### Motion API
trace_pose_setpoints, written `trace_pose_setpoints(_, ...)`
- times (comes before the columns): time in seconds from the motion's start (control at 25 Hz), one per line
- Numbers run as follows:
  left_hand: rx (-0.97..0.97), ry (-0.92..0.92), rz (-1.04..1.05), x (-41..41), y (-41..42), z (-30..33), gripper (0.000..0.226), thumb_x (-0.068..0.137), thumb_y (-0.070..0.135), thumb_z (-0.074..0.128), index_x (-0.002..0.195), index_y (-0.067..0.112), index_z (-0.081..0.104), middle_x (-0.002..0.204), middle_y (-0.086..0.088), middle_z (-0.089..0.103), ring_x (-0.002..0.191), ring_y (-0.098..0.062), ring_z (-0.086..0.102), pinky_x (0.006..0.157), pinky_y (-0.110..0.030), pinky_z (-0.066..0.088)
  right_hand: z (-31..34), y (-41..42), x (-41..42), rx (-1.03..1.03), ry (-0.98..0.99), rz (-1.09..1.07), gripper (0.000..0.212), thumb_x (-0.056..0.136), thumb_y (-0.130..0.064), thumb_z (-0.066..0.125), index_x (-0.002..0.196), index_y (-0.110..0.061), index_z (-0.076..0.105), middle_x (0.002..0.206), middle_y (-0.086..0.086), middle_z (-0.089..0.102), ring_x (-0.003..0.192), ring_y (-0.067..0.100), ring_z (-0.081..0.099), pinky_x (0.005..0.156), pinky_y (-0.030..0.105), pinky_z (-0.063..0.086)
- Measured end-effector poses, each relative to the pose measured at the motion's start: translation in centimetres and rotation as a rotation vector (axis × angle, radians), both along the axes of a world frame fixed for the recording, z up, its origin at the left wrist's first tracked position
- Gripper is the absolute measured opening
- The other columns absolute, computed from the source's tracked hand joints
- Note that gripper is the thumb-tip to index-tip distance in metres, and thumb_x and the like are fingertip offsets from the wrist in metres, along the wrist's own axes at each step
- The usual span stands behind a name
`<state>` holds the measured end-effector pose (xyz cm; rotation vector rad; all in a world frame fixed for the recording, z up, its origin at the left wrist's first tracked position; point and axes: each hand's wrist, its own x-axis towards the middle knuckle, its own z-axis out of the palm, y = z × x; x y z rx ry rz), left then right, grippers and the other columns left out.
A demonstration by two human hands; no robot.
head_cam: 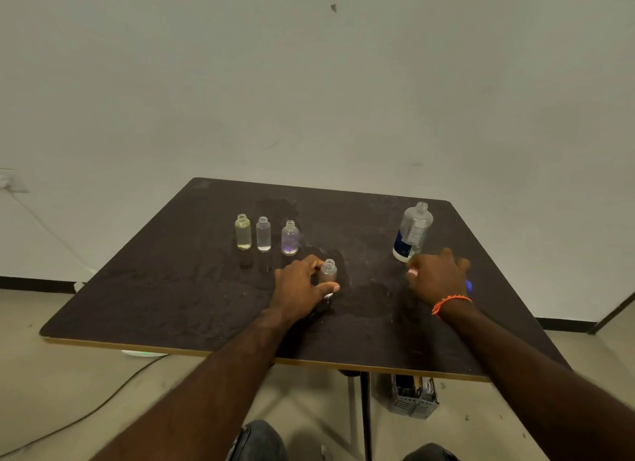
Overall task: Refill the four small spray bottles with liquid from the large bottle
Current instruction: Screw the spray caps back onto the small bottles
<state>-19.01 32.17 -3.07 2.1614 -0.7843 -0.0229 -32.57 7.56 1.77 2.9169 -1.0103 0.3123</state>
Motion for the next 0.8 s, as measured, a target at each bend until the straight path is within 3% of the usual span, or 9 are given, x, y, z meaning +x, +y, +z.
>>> trace_pose_setpoints(0.12,-0.006,0.011,0.007,0.0,0.0,0.1,0.043,0.078,0.053,0.086,0.11,0.03,0.068,0.109,0.012,0.074,0.108,-0.011,0.066,0.105,-0.047,0.042,1.7,2.8,1.5,0.14,-0.203,0.165,0.022,0.091,-0.039,0.062,0.108,-0.031,0.072,0.106,-0.004,0.072,0.105,0.017,0.06,0.096,0.04,0.037)
trace_pose_setpoints(0.28,-0.011,0.031,0.013,0.1,-0.1,-0.2,0.044,0.076,0.057,0.085,0.11,0.033,0.071,0.105,0.016,0.076,0.106,-0.008,0.069,0.104,-0.049,0.045,3.7,8.2,3.4,0.405,-0.35,0.441,0.028,0.09,-0.029,0.071,0.116,-0.019,0.073,0.111,-0.002,0.074,0.094,0.006,0.066,0.087,0.021,0.05)
trace_pose_setpoints(0.64,0.031,-0.027,0.013,0.0,0.1,-0.2,0.044,0.083,0.057,0.079,0.116,0.03,0.069,0.11,0.012,0.072,0.112,-0.012,0.062,0.1,-0.041,0.037,4.1,11.2,6.0,0.309,-0.157,0.54,0.024,0.093,-0.021,0.067,0.115,-0.016,0.074,0.114,0.001,0.073,0.099,0.013,0.067,0.09,0.028,0.053)
trace_pose_setpoints(0.8,0.002,-0.022,0.018,0.1,0.2,-0.5,0.045,0.082,0.056,0.081,0.115,0.027,0.07,0.108,0.009,0.073,0.111,-0.013,0.062,0.103,-0.044,0.041,4.2,11.9,6.6,0.113,-0.083,0.501,0.022,0.094,-0.033,0.064,0.098,-0.014,0.074,0.092,0.004,0.072,0.082,0.019,0.065,0.076,0.034,0.054)
